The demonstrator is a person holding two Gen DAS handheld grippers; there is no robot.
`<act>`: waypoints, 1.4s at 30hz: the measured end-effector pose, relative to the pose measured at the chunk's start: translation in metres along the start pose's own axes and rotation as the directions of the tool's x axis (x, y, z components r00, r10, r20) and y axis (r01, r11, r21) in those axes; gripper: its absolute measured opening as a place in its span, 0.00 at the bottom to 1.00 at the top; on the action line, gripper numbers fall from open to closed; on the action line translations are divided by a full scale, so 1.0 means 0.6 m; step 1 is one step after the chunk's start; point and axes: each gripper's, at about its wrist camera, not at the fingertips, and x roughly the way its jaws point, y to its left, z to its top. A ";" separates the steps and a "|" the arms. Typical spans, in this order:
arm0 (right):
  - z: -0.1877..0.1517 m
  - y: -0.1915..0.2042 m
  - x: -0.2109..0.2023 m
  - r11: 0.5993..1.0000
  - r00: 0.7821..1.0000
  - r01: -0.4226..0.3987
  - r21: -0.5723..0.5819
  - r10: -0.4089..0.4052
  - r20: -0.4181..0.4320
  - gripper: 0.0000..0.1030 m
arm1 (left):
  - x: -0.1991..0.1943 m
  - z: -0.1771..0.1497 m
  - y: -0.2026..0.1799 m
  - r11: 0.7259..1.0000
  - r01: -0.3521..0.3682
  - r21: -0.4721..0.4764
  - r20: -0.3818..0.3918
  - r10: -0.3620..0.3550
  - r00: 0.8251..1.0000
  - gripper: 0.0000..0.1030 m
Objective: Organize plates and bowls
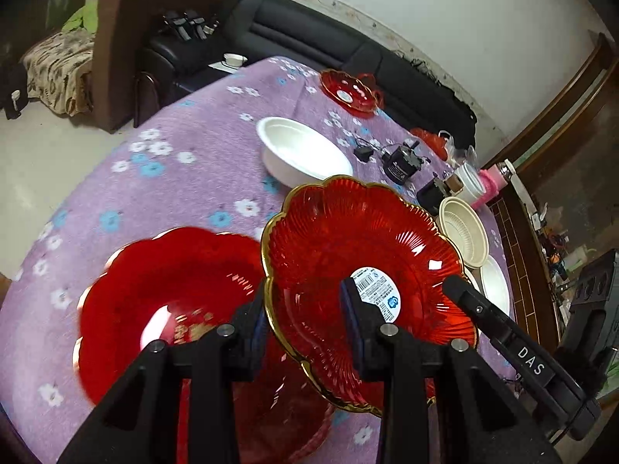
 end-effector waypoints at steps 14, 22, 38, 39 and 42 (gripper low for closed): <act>-0.073 0.118 0.029 0.994 0.998 -0.026 -0.102 0.020 -0.062 0.15 | -0.058 -0.051 0.135 0.994 -0.040 -0.099 0.033 0.043 0.999 0.31; -0.117 0.152 0.082 0.988 0.993 0.014 -0.154 -0.032 -0.114 0.15 | -0.032 -0.068 0.184 0.989 -0.079 -0.122 -0.010 0.078 0.997 0.31; -0.153 0.139 0.120 0.986 0.986 0.062 -0.157 -0.085 -0.145 0.23 | -0.024 -0.081 0.146 0.989 -0.146 0.023 0.017 0.146 0.989 0.55; -0.154 0.141 0.121 0.986 0.986 0.058 -0.159 -0.081 -0.143 0.25 | -0.027 -0.082 0.143 0.989 -0.142 0.030 0.018 0.142 0.990 0.57; -0.155 0.148 0.119 0.984 0.989 0.054 -0.172 -0.077 -0.128 0.35 | -0.035 -0.085 0.136 0.988 -0.149 0.050 0.019 0.148 0.989 0.63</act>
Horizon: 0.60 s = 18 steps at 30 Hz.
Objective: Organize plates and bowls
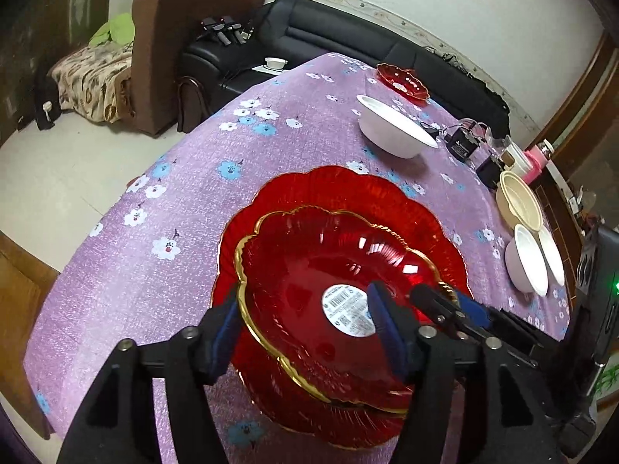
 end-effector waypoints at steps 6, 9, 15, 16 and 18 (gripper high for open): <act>-0.002 0.008 -0.019 1.000 0.998 0.011 -0.017 -0.010 0.066 0.53 | -0.028 0.000 -0.010 0.998 -0.040 0.057 0.036 0.038 0.999 0.70; -0.002 0.008 -0.032 1.000 0.995 0.018 -0.021 -0.016 0.096 0.53 | -0.049 0.000 -0.014 0.996 -0.053 0.071 0.070 0.048 0.996 0.70; -0.011 -0.001 -0.057 1.000 0.992 0.002 -0.007 -0.001 0.128 0.56 | -0.084 -0.006 -0.024 0.998 -0.021 0.066 0.117 0.013 0.993 0.72; -0.013 -0.005 -0.062 1.000 0.991 -0.002 -0.004 0.002 0.133 0.57 | -0.088 -0.008 -0.029 0.997 -0.015 0.073 0.122 0.006 0.993 0.72; -0.019 -0.014 -0.074 1.000 0.990 -0.008 0.005 0.008 0.144 0.57 | -0.096 -0.012 -0.043 0.996 0.005 0.090 0.126 -0.016 0.992 0.73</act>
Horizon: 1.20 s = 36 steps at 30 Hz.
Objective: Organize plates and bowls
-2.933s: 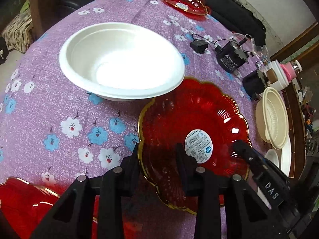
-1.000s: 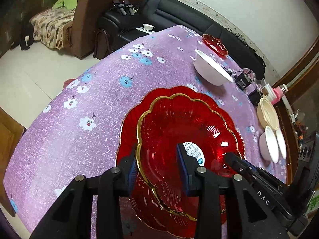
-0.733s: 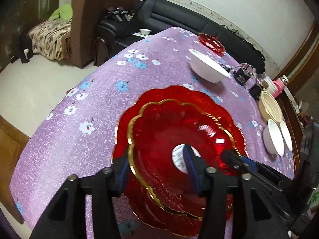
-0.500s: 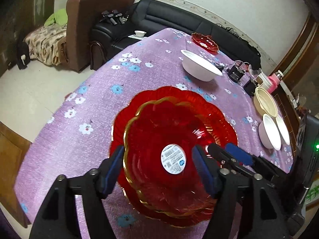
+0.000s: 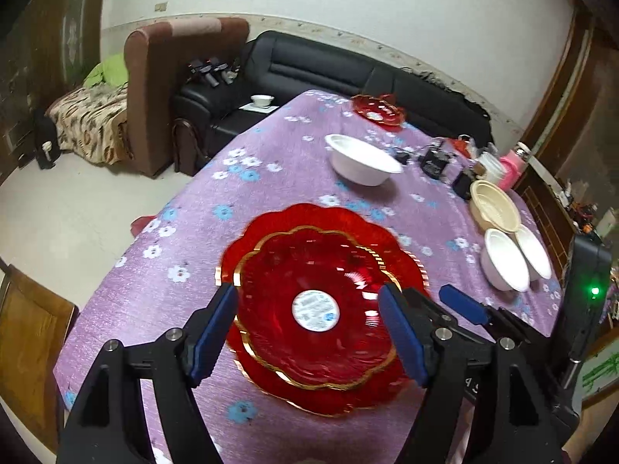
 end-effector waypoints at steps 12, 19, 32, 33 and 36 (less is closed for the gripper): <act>-0.015 -0.145 -0.077 0.990 0.992 0.087 0.107 -0.096 0.080 0.62 | 0.024 -0.014 -0.108 0.992 0.092 0.081 -0.052 -0.088 0.995 0.76; 0.000 -0.286 -0.122 0.953 0.979 0.122 0.277 -0.161 0.124 0.62 | 0.051 -0.011 -0.184 0.986 0.124 0.108 -0.073 -0.116 0.991 0.76; 0.010 -0.466 -0.137 0.853 0.952 0.170 0.493 -0.272 0.143 0.63 | 0.133 0.011 -0.303 0.978 0.163 0.127 -0.158 -0.142 0.977 0.75; 0.006 -0.474 -0.136 0.845 0.952 0.160 0.510 -0.268 0.145 0.63 | 0.143 0.016 -0.310 0.978 0.166 0.122 -0.163 -0.145 0.976 0.75; -0.006 -0.501 -0.130 0.828 0.959 0.119 0.548 -0.238 0.152 0.63 | 0.176 0.029 -0.327 0.979 0.179 0.101 -0.184 -0.158 0.970 0.75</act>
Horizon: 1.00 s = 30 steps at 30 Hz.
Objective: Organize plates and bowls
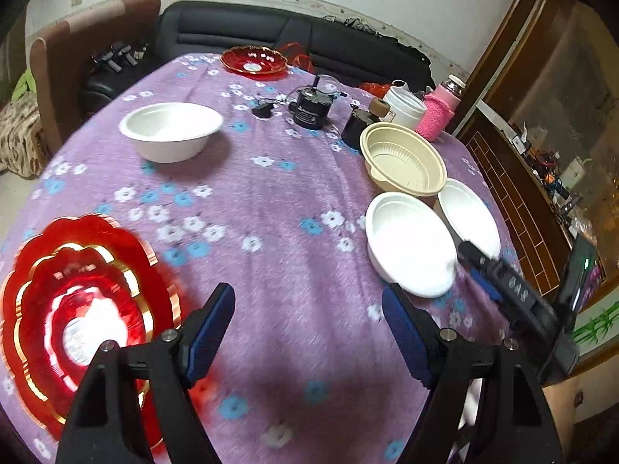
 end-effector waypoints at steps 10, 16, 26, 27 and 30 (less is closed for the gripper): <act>0.001 -0.007 0.042 0.999 0.998 -0.035 -0.017 0.034 -0.045 0.61 | 0.147 0.063 -0.050 0.999 0.041 -0.019 -0.107 -0.043 0.993 0.75; -0.005 -0.010 0.063 1.000 0.997 -0.020 -0.024 0.018 -0.081 0.49 | 0.217 0.072 -0.084 0.997 0.071 -0.002 -0.171 -0.070 0.983 0.75; -0.013 -0.014 0.090 0.999 0.989 -0.046 -0.013 0.044 -0.140 0.31 | 0.260 0.065 -0.127 0.993 0.008 0.121 -0.181 0.014 0.983 0.23; -0.013 -0.013 0.090 0.999 0.989 -0.047 -0.016 0.044 -0.139 0.29 | 0.258 0.064 -0.127 0.992 0.011 0.124 -0.180 0.012 0.984 0.22; -0.016 -0.010 0.090 0.998 0.989 -0.052 -0.020 0.049 -0.141 0.22 | 0.254 0.061 -0.126 0.992 0.009 0.127 -0.181 0.014 0.983 0.17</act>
